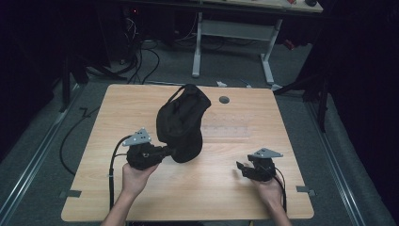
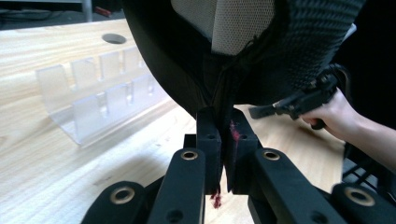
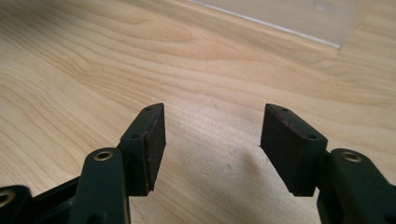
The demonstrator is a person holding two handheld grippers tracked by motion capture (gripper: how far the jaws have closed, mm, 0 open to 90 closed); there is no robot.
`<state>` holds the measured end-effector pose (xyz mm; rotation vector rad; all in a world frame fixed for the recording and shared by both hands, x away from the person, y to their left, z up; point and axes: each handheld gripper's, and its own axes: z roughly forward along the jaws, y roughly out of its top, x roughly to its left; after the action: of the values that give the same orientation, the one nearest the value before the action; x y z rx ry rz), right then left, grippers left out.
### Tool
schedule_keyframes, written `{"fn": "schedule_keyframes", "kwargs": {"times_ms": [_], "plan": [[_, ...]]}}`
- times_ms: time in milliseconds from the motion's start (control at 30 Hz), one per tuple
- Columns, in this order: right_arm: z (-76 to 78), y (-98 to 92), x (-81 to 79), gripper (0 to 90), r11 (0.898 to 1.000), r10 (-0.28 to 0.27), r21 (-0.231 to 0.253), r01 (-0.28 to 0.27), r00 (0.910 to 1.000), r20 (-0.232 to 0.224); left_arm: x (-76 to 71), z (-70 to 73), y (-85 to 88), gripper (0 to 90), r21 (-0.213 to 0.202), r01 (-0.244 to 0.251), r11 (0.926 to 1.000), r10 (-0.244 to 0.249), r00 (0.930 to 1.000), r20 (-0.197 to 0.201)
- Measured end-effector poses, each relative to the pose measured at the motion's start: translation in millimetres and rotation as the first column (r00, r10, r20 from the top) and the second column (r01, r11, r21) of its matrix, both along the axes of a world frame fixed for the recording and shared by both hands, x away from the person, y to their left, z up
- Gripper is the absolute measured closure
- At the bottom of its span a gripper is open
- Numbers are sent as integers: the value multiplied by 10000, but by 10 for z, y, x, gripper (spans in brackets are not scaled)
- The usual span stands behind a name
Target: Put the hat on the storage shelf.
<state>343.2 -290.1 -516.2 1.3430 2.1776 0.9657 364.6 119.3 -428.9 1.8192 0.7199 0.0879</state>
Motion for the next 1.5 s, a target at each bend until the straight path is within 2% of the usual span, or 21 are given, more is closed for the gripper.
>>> {"fn": "schedule_keyframes", "kwargs": {"times_ms": [100, 267, 333, 467, 667, 833, 1033, 1133, 1200, 1500], "plan": [[-43, -3, -11, 402, 9999, -129, 109, 130, 9999, -64, 29, 21, 20, 860, -141, -248, 9996, 249, 9997, 75], [-121, 16, 3, 387, 9996, -269, -113, 266, 9994, -231, 72, 33, 70, 860, -377, -580, 9976, 584, 9982, 96], [-140, 25, -4, 382, 9996, -263, -117, 263, 9996, -38, 83, 36, 87, 861, -371, -686, 9970, 690, 9976, 109], [-144, 51, -9, 382, 9991, -327, -260, 328, 9995, 25, 111, 74, 98, 861, -179, -918, 9956, 923, 9953, 281], [-146, 57, -8, 370, 9987, -313, -406, 317, 9995, 97, 160, 115, 99, 861, -320, -1070, 9937, 1084, 9930, 476], [-147, 60, -7, 362, 9983, -384, -424, 388, 9992, 99, 213, 131, 95, 861, -236, -1282, 9915, 1294, 9899, 572], [-148, 67, -12, 355, 9982, -430, -407, 432, 9990, 78, 287, 158, 75, 861, -16, -1682, 9858, 1678, 9825, 809], [-148, 70, -15, 352, 9982, -441, -396, 443, 9990, 64, 333, 160, 64, 861, 105, -1844, 9828, 1829, 9799, 797], [-148, 72, -16, 347, 9983, -423, -400, 426, 9991, 63, 366, 160, 61, 861, 202, -2067, 9782, 2042, 9751, 869], [-148, 78, -20, 342, 9984, -403, -388, 404, 9992, 45, 448, 112, 6, 861, 413, -2428, 9692, 2389, 9676, 816]]}}
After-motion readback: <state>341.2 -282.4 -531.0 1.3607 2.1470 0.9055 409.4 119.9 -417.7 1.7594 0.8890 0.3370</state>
